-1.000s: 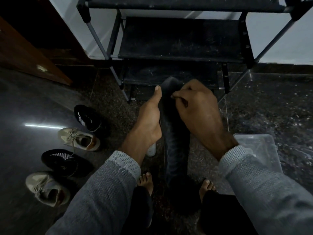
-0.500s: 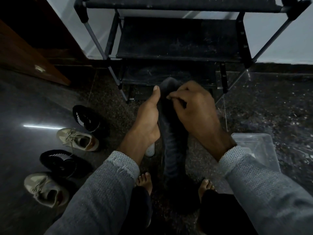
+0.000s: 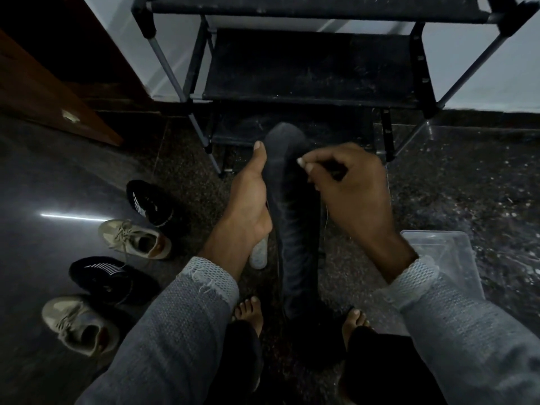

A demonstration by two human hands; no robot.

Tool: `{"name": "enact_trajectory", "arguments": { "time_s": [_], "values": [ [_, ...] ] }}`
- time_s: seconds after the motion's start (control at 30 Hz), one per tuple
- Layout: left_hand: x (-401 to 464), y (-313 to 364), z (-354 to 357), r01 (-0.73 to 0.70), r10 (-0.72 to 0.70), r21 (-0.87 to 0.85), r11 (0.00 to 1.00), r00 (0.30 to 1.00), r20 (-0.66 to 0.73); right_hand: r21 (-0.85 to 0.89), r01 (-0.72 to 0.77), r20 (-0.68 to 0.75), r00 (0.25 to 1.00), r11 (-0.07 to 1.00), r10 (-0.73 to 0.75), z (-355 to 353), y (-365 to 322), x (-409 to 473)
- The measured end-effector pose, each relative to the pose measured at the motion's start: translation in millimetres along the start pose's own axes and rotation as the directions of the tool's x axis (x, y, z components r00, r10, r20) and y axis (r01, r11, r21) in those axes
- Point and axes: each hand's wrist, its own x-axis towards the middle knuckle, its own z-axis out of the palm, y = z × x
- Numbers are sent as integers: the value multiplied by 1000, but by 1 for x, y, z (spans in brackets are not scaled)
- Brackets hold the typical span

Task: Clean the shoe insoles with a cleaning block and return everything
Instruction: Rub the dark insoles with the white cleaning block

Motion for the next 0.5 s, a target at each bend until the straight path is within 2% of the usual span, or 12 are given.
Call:
{"name": "enact_trajectory", "arguments": {
  "time_s": [0.07, 0.23, 0.37, 0.5],
  "values": [
    [2, 1, -1, -14, 14, 2, 1000, 1000, -8, 73, -71, -19, 997, 995, 72, -3, 1, 0],
    [3, 2, -2, -22, 22, -5, 1000, 1000, 5, 79, -123, 47, 992, 989, 120, 2, -2, -4],
    [-2, -1, 3, -13, 15, -18, 1000, 997, 82, 137, -137, -45, 989, 981, 144, -3, -3, 2],
    [-1, -12, 5, -18, 8, 68, 998, 990, 139, 194, -147, -105, 980, 970, 170, -10, -1, 7]
  ]
}}
